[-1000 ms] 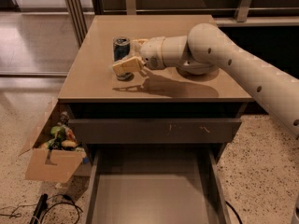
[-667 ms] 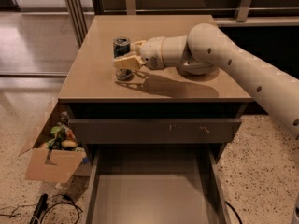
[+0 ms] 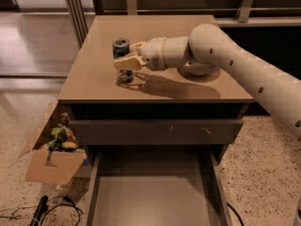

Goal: Place redbull can into middle drawer

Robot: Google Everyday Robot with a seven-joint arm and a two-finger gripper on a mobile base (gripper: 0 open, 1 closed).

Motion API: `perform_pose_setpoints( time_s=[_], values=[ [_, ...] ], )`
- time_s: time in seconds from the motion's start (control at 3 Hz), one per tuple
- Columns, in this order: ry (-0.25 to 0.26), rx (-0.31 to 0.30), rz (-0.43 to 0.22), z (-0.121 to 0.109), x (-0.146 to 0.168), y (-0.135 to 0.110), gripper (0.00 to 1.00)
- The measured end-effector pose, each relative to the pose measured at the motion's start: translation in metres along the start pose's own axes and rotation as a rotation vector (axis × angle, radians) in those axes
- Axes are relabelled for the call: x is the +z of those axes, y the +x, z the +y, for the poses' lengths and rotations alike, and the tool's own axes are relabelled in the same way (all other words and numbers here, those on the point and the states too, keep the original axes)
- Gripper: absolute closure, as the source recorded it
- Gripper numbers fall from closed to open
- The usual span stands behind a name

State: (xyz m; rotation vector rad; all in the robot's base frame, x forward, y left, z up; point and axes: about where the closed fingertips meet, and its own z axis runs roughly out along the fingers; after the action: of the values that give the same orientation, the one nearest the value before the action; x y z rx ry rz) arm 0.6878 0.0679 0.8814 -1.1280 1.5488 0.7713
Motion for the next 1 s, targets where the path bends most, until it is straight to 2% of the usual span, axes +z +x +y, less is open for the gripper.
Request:
perform_pose_setpoints(
  time_s=[0.67, 1.0],
  values=[
    [-0.011, -0.02, 0.002, -0.003, -0.001, -0.014, 1.0],
    [-0.002, -0.058, -0.006, -0.007, -0.022, -0.039, 1.0]
  ],
)
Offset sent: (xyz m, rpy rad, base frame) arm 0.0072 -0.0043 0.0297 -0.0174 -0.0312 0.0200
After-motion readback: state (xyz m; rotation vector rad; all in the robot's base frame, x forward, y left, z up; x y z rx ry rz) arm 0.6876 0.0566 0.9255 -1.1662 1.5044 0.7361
